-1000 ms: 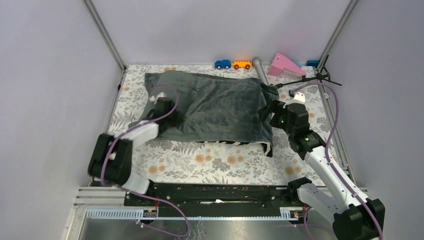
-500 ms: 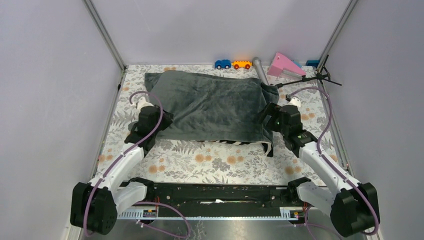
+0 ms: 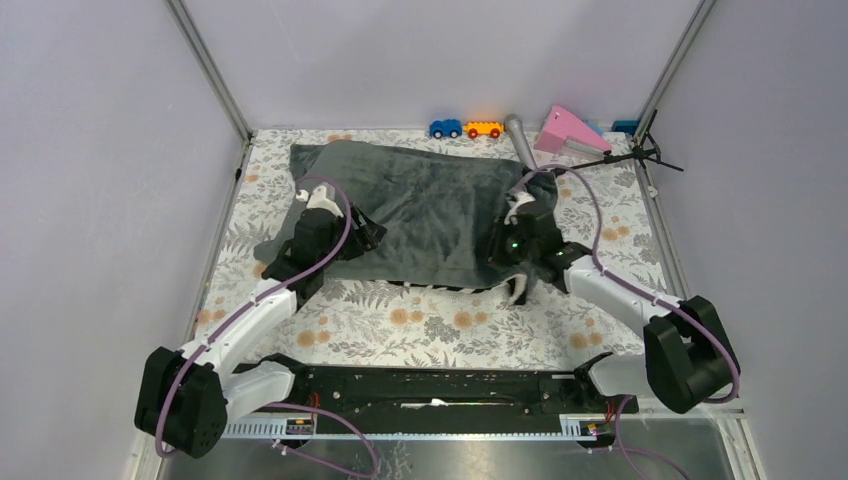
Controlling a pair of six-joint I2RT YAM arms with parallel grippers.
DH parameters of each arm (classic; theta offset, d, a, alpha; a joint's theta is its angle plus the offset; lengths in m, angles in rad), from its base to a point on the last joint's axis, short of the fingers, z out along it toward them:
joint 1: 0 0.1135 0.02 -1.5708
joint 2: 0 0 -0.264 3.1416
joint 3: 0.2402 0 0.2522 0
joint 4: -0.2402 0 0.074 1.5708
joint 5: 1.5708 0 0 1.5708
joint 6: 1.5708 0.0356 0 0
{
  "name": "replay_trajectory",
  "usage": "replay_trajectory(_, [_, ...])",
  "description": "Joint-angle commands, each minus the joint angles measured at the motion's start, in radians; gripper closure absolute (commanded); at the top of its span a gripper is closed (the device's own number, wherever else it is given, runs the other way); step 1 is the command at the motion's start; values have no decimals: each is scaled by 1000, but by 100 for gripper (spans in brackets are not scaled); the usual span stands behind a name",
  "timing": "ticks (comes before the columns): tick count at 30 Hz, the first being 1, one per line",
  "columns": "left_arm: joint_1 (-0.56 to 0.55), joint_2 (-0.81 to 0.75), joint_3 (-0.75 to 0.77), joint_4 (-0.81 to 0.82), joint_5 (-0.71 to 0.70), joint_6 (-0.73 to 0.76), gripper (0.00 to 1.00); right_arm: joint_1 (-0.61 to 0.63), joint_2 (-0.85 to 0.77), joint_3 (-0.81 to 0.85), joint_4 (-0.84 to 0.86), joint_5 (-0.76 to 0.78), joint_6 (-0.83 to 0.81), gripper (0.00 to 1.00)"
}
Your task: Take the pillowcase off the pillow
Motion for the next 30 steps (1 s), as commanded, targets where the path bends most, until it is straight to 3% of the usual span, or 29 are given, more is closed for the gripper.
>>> replay_trajectory(1, [-82, -13, 41, 59, 29, 79, 36, 230, -58, 69, 50, -90, -40, 67])
replay_trajectory(3, [-121, 2, 57, 68, 27, 104, 35, 278, -54, 75, 54, -143, -35, 54])
replay_trajectory(4, [-143, 15, 65, 82, 34, 120, 34, 282, -57, 79, 44, -155, -33, 34])
replay_trajectory(6, [-194, 34, 85, 114, 56, 159, 32, 283, -100, 79, -3, -76, -41, 12])
replay_trajectory(8, [-259, 60, 116, 133, 53, 206, 29, 282, -171, 71, -62, 66, -58, 5])
replay_trajectory(14, [-418, 183, 242, 103, -55, 307, 27, 280, -412, -26, -180, 614, 26, 0])
replay_trajectory(17, [-445, 268, 329, 88, -48, 324, 23, 275, -525, -112, -185, 767, 82, 0])
replay_trajectory(22, [-456, 476, 549, -73, 0, 344, 21, 274, -637, -204, -191, 843, 133, 0])
replay_trajectory(24, [-456, 552, 603, -117, 43, 368, 31, 275, -665, -236, -174, 859, 134, 0])
replay_trajectory(28, [-456, 613, 642, -115, 96, 403, 35, 274, -703, -259, -181, 897, 154, 0])
replay_trajectory(30, [-456, 644, 664, -117, 125, 405, 42, 274, -718, -266, -182, 913, 165, 1])
